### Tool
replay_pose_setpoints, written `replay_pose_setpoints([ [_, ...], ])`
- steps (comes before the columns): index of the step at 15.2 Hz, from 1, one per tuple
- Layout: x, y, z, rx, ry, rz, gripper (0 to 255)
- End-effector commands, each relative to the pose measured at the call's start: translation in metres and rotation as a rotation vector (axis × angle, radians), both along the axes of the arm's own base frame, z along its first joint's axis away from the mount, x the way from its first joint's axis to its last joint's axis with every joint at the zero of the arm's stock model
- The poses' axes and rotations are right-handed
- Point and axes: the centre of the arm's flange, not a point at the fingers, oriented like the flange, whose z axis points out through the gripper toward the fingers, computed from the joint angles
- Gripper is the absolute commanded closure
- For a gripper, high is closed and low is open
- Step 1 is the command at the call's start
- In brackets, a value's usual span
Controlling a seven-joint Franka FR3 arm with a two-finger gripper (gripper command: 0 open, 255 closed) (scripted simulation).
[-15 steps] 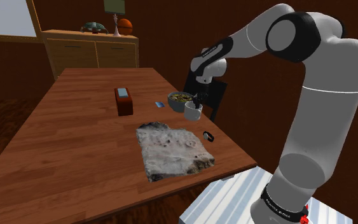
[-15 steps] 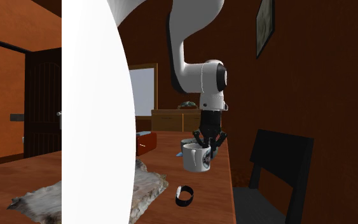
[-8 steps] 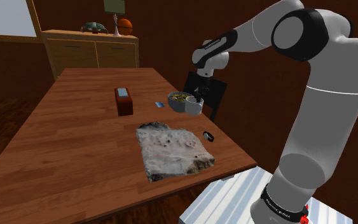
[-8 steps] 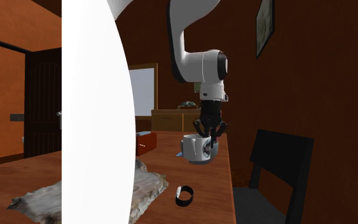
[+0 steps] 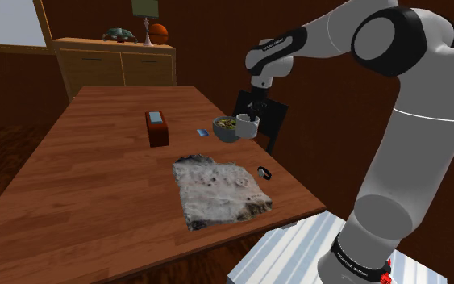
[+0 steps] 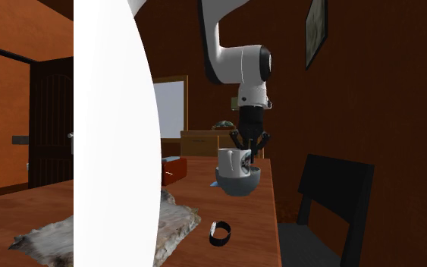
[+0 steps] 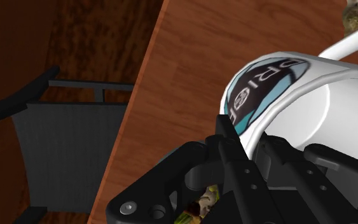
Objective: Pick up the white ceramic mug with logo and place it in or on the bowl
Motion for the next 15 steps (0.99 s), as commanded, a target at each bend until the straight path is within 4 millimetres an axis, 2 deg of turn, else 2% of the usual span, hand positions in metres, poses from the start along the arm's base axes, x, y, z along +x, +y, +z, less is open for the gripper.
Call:
replay_pose_setpoints([
  [1,0.000,-0.001,0.011,0.000,0.000,0.000,255],
  [13,0.000,-0.001,0.072,0.000,0.000,0.000,255],
  [15,0.025,-0.009,0.074,0.000,0.000,0.000,255],
])
